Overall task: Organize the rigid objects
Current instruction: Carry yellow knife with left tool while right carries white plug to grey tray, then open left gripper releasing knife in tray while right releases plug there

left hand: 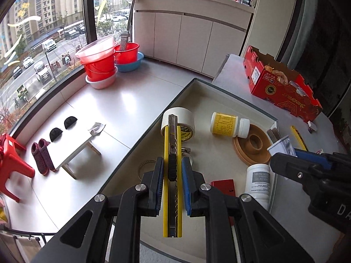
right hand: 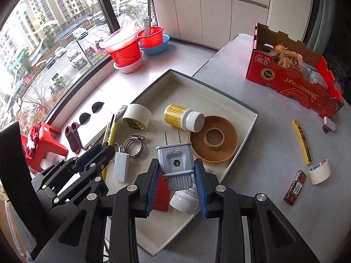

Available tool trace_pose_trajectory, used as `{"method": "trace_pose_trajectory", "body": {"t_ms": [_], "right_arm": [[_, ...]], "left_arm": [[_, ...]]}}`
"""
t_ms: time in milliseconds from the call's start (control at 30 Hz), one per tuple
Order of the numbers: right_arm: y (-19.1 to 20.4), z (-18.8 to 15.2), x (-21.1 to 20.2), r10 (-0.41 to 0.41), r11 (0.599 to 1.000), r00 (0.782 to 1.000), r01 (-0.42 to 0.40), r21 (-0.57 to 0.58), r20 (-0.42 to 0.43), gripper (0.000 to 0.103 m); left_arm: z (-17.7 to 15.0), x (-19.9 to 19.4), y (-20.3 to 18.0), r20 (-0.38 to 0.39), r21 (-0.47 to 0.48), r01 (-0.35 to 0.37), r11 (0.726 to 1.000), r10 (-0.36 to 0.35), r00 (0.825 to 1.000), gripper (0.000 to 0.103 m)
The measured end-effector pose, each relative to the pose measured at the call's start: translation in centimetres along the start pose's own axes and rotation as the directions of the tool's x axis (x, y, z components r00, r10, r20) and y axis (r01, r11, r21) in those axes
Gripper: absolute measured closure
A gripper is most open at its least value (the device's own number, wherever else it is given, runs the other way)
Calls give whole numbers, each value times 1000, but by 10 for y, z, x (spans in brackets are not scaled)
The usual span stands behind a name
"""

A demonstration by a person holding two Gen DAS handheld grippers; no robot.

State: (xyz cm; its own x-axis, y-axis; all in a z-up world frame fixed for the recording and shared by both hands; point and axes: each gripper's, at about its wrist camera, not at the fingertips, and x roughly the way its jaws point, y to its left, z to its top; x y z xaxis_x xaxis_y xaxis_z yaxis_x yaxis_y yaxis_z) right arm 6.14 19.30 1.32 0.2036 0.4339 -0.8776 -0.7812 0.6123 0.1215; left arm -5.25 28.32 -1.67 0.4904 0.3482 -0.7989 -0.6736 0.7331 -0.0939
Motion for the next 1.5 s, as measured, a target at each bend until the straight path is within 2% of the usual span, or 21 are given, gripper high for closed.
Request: {"method": "trace_pose_trajectory", "body": {"t_ms": [900,967,1000,1033,1067,1100,1200,1333,1367,1400,1500], "right_arm": [[-1,3,25,-11,1000,1000,11,13,-22,69],[-2,2,26,-13,1000,1000,13,7,-27,66],[-2,1,25,-16,1000,999,16,9,-28,47],[-4,0,24,-25,1000,999,25,15,-21,23],[-5,-2,21,-37,999,999,37,20,-2,18],[-6,-3,19,-51,999,999,51,17,8,18],[-8,-7,17,-65,998,998,65,12,-4,18],[-19,-16,10,-48,997,999,48,60,-1,17],[-23,-18,7,-47,996,999,47,75,-4,14],[-26,-22,5,-49,995,999,49,89,-5,1],[-38,-32,-4,-55,991,998,54,125,1,0]], "left_arm": [[-6,26,0,-53,0,-13,1000,13,999,85],[-7,26,1,-51,-5,-11,1000,10,999,63],[-7,26,1,-50,-13,-10,1000,10,999,30],[-7,23,2,-37,-24,-10,1000,9,999,15],[-7,20,3,-22,-30,-10,999,9,1000,14],[-7,19,2,-23,-29,-13,1000,12,1000,13],[-7,19,0,-36,-17,-27,999,26,999,0],[-11,14,-7,-22,7,-28,1000,28,999,0],[-12,13,-8,-24,11,-24,1000,24,999,0],[-13,12,-10,-29,16,-19,1000,20,999,0],[-17,7,-16,-34,31,-4,1000,5,999,0]]}}
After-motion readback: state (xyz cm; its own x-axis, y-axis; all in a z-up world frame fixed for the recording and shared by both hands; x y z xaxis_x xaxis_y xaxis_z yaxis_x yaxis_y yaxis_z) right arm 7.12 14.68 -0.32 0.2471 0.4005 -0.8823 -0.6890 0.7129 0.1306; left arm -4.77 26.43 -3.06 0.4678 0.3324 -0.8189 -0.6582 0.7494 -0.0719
